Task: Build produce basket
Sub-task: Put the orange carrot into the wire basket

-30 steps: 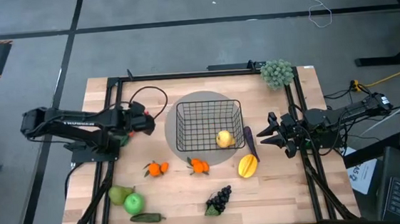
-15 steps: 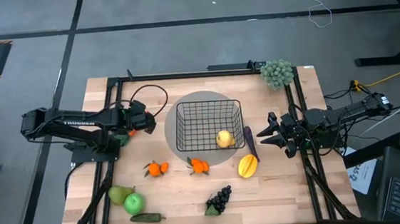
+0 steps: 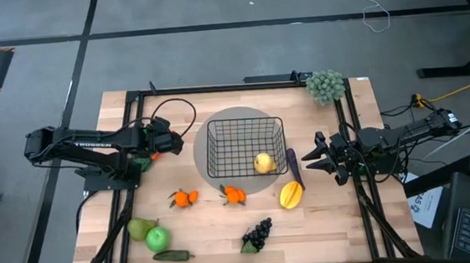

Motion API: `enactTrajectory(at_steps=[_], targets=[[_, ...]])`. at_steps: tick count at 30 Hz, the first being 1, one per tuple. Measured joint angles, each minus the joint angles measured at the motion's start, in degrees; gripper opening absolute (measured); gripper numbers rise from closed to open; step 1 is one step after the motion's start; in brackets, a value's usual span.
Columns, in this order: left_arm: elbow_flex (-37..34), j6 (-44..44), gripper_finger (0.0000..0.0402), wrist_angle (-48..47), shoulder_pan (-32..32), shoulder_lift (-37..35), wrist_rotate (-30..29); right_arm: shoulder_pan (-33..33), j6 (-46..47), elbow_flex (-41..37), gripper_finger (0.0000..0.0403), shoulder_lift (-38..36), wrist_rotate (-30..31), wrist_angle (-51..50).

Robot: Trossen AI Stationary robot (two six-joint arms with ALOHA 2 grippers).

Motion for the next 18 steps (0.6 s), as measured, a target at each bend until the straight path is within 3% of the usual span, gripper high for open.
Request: enactTrajectory(at_steps=[10,15,18], targets=[[0.0,0.2,0.0218,0.4,0.2,6.9,6.2,0.0,0.0,0.0,0.0139,0.0,0.0,-0.1],[0.0,0.2,0.0216,0.4,3.4,11.9,6.7,0.0,0.1,0.0,0.0139,0.0,0.0,-0.2],[0.0,0.2,0.0218,0.0,6.1,14.4,11.5,0.0,0.1,0.0,0.0139,0.0,0.0,-0.2]])
